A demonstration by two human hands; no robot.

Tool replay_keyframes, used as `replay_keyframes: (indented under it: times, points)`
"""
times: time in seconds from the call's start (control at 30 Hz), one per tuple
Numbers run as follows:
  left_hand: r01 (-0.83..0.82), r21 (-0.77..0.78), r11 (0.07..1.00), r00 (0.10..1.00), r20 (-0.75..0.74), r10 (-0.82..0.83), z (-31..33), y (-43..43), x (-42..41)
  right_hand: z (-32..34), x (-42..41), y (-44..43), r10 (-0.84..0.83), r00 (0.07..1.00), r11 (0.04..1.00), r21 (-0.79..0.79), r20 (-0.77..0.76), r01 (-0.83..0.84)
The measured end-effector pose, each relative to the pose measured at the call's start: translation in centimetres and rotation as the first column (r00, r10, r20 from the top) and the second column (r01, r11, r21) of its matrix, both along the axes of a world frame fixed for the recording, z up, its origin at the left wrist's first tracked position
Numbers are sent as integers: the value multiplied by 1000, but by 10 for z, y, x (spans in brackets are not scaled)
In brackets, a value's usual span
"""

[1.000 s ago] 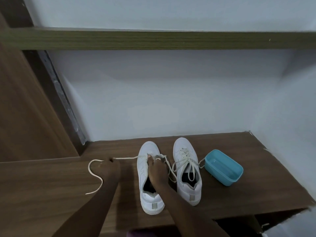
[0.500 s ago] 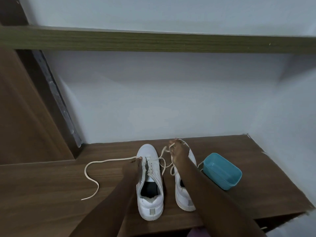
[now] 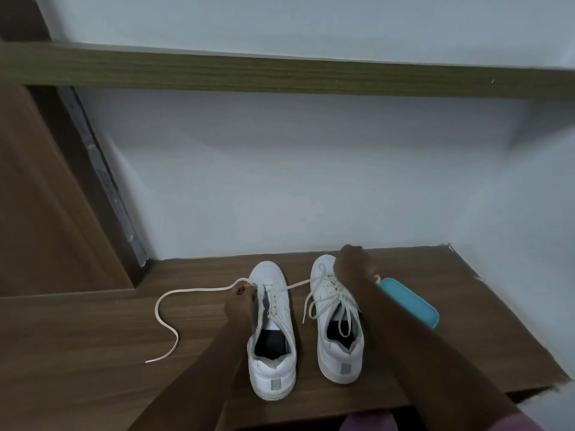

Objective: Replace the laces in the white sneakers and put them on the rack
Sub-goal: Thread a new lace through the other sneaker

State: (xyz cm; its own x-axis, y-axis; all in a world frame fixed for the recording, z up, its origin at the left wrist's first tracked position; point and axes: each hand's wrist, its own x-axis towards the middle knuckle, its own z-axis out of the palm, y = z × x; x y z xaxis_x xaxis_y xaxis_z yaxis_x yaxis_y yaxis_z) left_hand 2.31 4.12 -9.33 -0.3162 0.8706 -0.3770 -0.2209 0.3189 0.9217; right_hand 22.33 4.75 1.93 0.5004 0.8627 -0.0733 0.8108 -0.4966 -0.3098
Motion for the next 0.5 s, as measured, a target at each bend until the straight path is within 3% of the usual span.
replay_keyframes:
  times: [0.03, 0.13, 0.2, 0.27, 0.33, 0.4, 0.5]
  points:
    - [12, 2, 1000, 1000, -3, -12, -3, 0, 0, -8, -12, -2, 56, 998, 998, -25, 5, -56]
    - [62, 13, 998, 997, -49, -62, -19, 6, 0, -32, -57, -10, 143, 923, 987, -20, -357, -160]
    - [85, 19, 996, 990, -114, -83, -10, 1, 1, -47, -79, -13, 106, 857, 981, -88, -504, -172]
    - [89, -2, 996, 978, -190, -88, 1, -6, 2, -65, -96, -9, -20, 851, 986, -152, -525, -70]
    - [65, -6, 998, 971, -229, -65, 3, -8, 1, -80, -102, -4, -168, 782, 981, -180, -600, 72]
    - [46, -13, 999, 973, -224, -47, 1, -9, 2, -99, -98, 8, -250, 682, 966, -224, -687, 129]
    - [6, -37, 999, 991, -133, -11, -1, -7, 4, -76, -104, -7, -342, 392, 935, -267, -854, 234]
